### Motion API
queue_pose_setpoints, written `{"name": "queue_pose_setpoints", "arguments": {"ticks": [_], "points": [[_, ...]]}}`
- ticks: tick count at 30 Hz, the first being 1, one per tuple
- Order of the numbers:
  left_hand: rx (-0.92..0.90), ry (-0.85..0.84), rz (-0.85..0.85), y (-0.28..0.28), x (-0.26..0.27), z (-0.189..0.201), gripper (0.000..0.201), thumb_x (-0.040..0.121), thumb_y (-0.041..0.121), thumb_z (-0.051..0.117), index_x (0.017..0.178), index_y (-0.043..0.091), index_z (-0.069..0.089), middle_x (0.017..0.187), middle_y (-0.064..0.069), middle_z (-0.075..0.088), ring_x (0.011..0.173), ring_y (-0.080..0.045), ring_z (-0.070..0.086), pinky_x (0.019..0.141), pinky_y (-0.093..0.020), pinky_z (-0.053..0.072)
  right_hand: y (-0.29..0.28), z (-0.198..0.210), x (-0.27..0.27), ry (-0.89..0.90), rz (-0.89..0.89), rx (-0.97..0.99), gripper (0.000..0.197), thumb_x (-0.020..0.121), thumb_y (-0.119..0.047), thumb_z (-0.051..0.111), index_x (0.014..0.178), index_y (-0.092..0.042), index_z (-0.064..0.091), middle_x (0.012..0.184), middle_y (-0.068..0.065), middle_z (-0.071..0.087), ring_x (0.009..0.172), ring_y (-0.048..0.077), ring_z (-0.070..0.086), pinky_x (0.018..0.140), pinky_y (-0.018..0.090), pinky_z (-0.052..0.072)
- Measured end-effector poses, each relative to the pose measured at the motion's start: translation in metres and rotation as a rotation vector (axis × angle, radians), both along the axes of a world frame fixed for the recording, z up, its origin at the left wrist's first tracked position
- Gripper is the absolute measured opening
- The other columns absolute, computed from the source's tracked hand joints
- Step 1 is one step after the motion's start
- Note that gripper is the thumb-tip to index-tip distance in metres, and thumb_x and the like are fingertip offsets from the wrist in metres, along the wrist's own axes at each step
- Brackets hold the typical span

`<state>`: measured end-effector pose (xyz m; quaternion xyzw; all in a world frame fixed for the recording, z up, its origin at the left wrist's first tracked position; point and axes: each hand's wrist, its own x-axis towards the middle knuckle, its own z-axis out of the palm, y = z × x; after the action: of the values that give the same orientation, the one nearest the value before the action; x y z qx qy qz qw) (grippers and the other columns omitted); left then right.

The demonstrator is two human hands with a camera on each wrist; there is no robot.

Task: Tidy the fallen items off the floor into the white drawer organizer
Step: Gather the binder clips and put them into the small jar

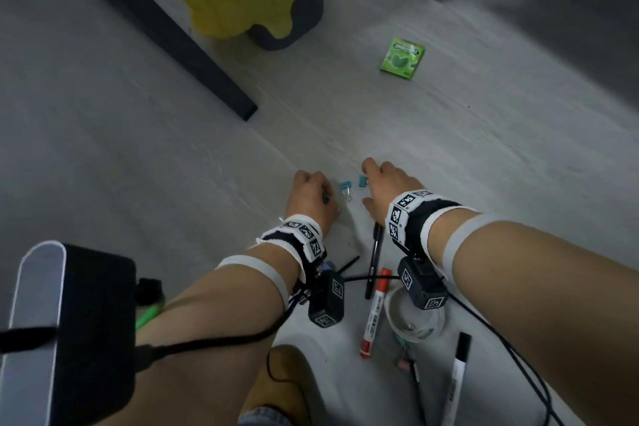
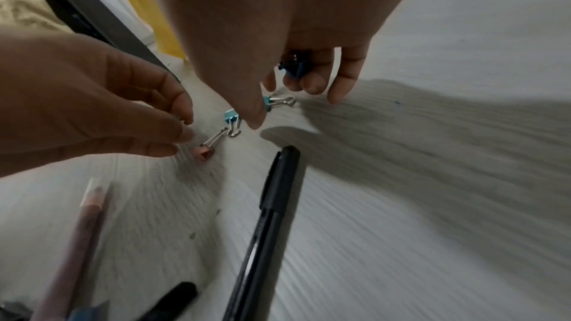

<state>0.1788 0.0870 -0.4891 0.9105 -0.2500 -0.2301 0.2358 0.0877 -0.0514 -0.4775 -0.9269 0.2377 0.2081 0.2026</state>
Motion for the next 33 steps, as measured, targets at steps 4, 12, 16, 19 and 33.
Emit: {"name": "queue_pose_setpoints", "arguments": {"ticks": [4,12,16,19,33], "points": [[0.03,0.057,-0.035,0.007,-0.003,0.003,0.035,0.079,0.014,0.073,0.109,0.014,0.055,0.109,-0.007,0.048,0.077,-0.025,0.057,0.071,-0.031,0.05,0.008,-0.006,0.012,0.002,0.044,-0.037,0.054,0.089,-0.029,0.061,0.13,-0.02,0.028,0.116,0.016,0.051,0.1,0.036,0.057,0.079,0.043,0.05],[0.188,-0.046,-0.191,-0.016,-0.007,0.002,0.028,0.085,0.016,0.065,0.11,0.006,0.057,0.112,-0.015,0.048,0.08,-0.034,0.06,0.074,-0.038,0.054,0.0,-0.01,0.019,-0.08,-0.014,0.006,0.031,0.096,-0.026,0.053,0.116,-0.007,0.04,0.107,0.015,0.055,0.089,0.035,0.059,0.068,0.038,0.044],[0.275,-0.088,-0.246,-0.021,-0.006,0.005,0.025,0.087,0.013,0.057,0.11,0.003,0.056,0.107,-0.017,0.053,0.088,-0.037,0.059,0.069,-0.036,0.045,0.001,-0.009,0.023,-0.12,-0.136,0.127,0.026,0.097,-0.021,0.05,0.113,-0.003,0.04,0.102,0.017,0.055,0.081,0.031,0.054,0.066,0.037,0.045],[0.291,-0.076,-0.257,-0.02,0.001,0.007,0.023,0.088,0.014,0.055,0.108,0.004,0.057,0.104,-0.018,0.057,0.089,-0.037,0.061,0.068,-0.035,0.044,0.003,-0.009,0.027,-0.056,-0.113,0.174,0.028,0.096,-0.018,0.048,0.117,-0.004,0.035,0.097,0.015,0.057,0.074,0.029,0.056,0.063,0.036,0.046],[-0.073,0.426,0.338,0.06,0.014,0.015,0.037,0.09,0.006,0.044,0.058,0.019,0.057,0.056,-0.001,0.05,0.056,-0.022,0.045,0.058,-0.027,0.037,0.023,-0.008,0.03,-0.081,0.004,-0.059,0.037,0.094,-0.044,0.035,0.114,-0.014,0.039,0.088,0.005,0.056,0.084,0.031,0.055,0.065,0.039,0.048]]}}
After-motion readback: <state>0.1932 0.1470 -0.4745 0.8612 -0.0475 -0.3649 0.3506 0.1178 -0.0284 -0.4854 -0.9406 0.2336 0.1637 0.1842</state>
